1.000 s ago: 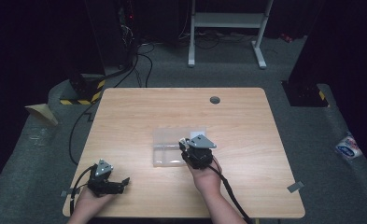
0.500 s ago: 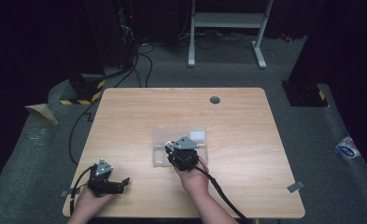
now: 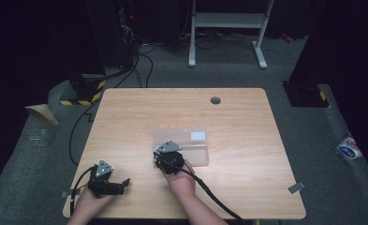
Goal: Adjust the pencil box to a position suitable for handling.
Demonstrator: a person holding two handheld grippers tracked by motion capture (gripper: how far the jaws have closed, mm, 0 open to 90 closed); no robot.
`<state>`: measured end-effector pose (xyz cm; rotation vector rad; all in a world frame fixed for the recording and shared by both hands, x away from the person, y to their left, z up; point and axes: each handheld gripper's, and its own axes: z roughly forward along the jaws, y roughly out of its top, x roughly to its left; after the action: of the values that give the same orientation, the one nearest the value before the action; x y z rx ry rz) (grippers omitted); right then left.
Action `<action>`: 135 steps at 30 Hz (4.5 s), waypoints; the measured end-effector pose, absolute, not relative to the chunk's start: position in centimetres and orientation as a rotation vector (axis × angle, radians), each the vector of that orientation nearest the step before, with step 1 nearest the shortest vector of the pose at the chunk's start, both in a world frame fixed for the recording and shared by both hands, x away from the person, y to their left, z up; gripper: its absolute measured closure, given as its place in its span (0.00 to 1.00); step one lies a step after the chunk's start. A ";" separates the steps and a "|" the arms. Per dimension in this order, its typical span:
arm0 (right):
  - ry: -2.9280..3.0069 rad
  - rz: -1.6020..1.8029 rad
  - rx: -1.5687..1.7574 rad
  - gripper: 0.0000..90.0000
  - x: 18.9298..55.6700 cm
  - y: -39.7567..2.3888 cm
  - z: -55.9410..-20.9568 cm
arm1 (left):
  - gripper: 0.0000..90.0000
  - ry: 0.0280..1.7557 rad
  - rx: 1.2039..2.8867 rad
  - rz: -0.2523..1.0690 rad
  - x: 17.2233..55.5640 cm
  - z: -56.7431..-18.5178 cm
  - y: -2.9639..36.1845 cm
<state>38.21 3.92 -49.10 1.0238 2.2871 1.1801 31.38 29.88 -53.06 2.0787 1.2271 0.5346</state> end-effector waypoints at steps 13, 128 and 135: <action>2.304 1.135 1.088 0.75 39.2 4.4 -50.7 | 0.03 1.225 2.080 0.534 31.4 -53.1 29.9; 1.953 0.843 1.570 0.28 35.7 -24.3 -52.4 | 0.01 1.283 2.049 0.547 31.4 -53.2 29.8; 1.968 0.829 1.555 0.26 35.7 -24.2 -52.4 | 0.01 1.283 2.049 0.547 31.4 -53.1 29.8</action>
<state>35.70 -24.20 -52.41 1.5548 1.9681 0.8292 31.35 29.82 -53.15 2.0494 1.2835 0.5471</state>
